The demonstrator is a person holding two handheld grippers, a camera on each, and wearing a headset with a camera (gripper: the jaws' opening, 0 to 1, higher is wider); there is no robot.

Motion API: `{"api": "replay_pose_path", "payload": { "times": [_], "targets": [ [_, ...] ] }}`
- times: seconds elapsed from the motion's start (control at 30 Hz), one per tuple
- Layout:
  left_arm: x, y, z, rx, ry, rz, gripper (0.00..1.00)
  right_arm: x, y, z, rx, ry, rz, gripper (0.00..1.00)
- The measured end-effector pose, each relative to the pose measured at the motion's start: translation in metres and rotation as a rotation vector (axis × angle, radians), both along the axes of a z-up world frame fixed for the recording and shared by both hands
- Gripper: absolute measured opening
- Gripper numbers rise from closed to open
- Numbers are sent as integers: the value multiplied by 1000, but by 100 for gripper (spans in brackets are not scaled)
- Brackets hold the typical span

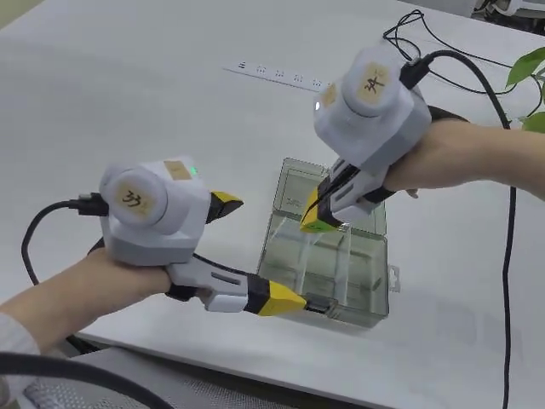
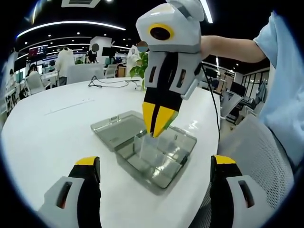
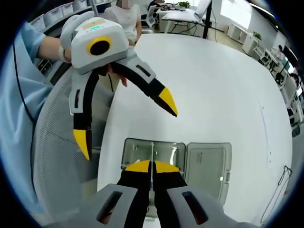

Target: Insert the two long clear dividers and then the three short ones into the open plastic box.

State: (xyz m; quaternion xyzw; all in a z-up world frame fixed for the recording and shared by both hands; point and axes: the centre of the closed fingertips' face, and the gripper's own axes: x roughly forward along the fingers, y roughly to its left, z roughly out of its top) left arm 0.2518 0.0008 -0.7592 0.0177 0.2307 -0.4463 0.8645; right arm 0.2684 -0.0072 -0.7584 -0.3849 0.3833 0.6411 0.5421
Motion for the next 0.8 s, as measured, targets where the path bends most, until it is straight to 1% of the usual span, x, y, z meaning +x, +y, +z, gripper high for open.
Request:
{"api": "replay_pose_path", "payload": {
  "times": [0.13, 0.17, 0.2, 0.33, 0.43, 0.57, 0.6, 0.63, 0.7, 0.73, 0.77, 0.8],
  "targets": [
    [0, 1, 0, 0, 1, 2, 98, 2, 3, -3, -2, -8, 0, 2],
    [0, 1, 0, 0, 1, 3, 98, 2, 3, -3, -9, 4, -7, 2],
    [-1, 1, 0, -1, 2, 3, 98, 2, 3, -4, -10, -7, -4, 2],
    [-1, 1, 0, -1, 2, 3, 98, 1, 3, -7, -15, -3, -5, 2],
    [-1, 1, 0, -2, 2, 4, 98, 2, 3, -6, -7, -5, -9, 2],
    [-1, 1, -1, -2, 4, 2, 97, 0, 1, -5, -5, 5, -14, 2],
    [-2, 0, -1, -2, 4, 1, 97, 1, 1, -5, 3, -9, -9, 2],
    [-2, 0, -1, -2, 5, 0, 97, 0, 1, -5, 3, 0, -12, 2],
    [-2, -1, -1, -5, 6, -1, 97, 1, 1, -6, 14, -10, -11, 1],
    [-2, -1, -1, -4, 6, -2, 97, -1, 1, -5, 18, -6, -10, 1],
    [-2, -1, -1, -2, 6, -3, 97, 1, 2, -5, 27, -20, -8, 1],
    [-2, -1, -1, -3, 7, -4, 97, -1, 0, -6, 18, -1, -18, 1]
  ]
}}
